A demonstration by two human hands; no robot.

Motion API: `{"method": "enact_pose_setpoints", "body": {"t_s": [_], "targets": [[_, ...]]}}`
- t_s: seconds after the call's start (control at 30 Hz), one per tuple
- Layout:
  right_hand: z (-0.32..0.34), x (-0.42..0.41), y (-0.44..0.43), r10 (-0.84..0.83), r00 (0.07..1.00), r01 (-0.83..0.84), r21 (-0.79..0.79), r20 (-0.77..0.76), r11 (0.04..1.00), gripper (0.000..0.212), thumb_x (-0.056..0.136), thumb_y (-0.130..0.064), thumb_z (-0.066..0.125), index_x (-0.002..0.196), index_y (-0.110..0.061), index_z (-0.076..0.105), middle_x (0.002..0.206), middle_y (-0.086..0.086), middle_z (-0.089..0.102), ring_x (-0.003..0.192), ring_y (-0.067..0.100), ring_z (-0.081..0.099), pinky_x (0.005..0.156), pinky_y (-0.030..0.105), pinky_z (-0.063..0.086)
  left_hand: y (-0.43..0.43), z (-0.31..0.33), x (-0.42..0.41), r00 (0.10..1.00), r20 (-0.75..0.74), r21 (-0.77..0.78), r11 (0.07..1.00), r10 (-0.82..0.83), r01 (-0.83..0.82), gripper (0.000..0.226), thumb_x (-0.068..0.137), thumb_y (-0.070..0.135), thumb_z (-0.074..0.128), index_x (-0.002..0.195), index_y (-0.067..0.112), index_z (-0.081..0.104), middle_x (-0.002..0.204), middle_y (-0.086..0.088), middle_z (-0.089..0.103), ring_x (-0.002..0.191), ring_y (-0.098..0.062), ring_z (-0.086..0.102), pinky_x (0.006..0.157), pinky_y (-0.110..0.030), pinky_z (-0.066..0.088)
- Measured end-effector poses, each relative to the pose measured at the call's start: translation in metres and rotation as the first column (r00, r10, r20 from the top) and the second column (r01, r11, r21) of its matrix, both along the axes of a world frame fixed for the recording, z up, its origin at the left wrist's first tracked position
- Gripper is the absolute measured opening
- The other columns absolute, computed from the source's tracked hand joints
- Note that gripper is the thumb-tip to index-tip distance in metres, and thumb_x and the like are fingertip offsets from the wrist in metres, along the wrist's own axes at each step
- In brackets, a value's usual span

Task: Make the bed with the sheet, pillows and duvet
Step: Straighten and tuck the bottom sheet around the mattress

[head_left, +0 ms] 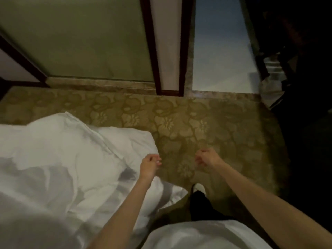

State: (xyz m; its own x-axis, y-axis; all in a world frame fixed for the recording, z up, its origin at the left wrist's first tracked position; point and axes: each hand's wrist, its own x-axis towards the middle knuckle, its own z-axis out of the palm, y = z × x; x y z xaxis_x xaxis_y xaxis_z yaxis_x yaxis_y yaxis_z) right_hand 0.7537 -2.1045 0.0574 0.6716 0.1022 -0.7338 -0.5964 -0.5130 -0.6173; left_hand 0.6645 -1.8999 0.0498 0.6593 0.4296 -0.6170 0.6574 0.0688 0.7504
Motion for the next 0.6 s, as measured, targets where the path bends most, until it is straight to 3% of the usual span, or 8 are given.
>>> {"method": "enact_pose_setpoints", "body": {"t_s": [0.13,0.3,0.4,0.47,0.6], "targets": [[-0.007,0.099,0.029,0.098,0.995,-0.099,-0.057,-0.020,0.993,0.025,0.097,-0.008,0.049,0.073,-0.012,0.054,0.067,0.006,0.058,0.040,0.005,0.057,0.041,0.016,0.043,0.025,0.000,0.065,0.984,-0.015,-0.035,0.984,0.176,-0.176,0.020,0.099,0.009,0.038,0.097,0.009,0.058,0.109,-0.016,0.064,0.094,-0.028,0.062,0.077,-0.031,0.050],[-0.014,0.195,0.103,0.222,0.974,-0.225,-0.057,-0.047,0.973,0.017,0.096,-0.003,0.048,0.081,-0.006,0.055,0.060,0.006,0.060,0.028,0.000,0.050,0.030,0.011,0.035,0.075,0.008,0.133,0.939,0.018,-0.069,0.938,0.343,-0.341,0.019,0.098,0.002,0.039,0.103,0.002,0.057,0.093,-0.011,0.062,0.085,-0.023,0.060,0.064,-0.016,0.051],[-0.019,0.246,0.162,0.349,0.935,-0.352,-0.037,-0.062,0.935,0.014,0.097,-0.001,0.043,0.095,-0.001,0.057,0.073,0.013,0.059,0.030,-0.001,0.051,0.032,0.011,0.037,0.119,-0.002,0.173,0.928,0.004,-0.050,0.927,0.373,-0.373,0.017,0.096,0.006,0.044,0.102,0.005,0.060,0.103,-0.014,0.065,0.097,-0.029,0.062,0.084,-0.032,0.051],[-0.023,0.284,0.206,0.379,0.924,-0.380,-0.005,-0.040,0.925,0.020,0.097,-0.001,0.042,0.107,0.004,0.058,0.079,0.015,0.060,0.032,0.000,0.053,0.034,0.011,0.040,0.155,-0.012,0.202,0.896,0.010,-0.062,0.895,0.444,-0.443,0.019,0.095,0.006,0.046,0.106,0.000,0.060,0.106,-0.021,0.065,0.099,-0.034,0.062,0.088,-0.038,0.049],[-0.023,0.358,0.300,0.427,0.903,-0.428,-0.003,-0.038,0.904,0.025,0.098,-0.006,0.045,0.117,0.007,0.056,0.070,0.009,0.057,0.038,0.006,0.055,0.035,0.013,0.041,0.230,-0.020,0.259,0.832,-0.023,-0.099,0.827,0.554,-0.553,0.012,0.095,0.008,0.047,0.097,0.006,0.059,0.096,-0.016,0.065,0.090,-0.029,0.063,0.070,-0.028,0.052]]}}
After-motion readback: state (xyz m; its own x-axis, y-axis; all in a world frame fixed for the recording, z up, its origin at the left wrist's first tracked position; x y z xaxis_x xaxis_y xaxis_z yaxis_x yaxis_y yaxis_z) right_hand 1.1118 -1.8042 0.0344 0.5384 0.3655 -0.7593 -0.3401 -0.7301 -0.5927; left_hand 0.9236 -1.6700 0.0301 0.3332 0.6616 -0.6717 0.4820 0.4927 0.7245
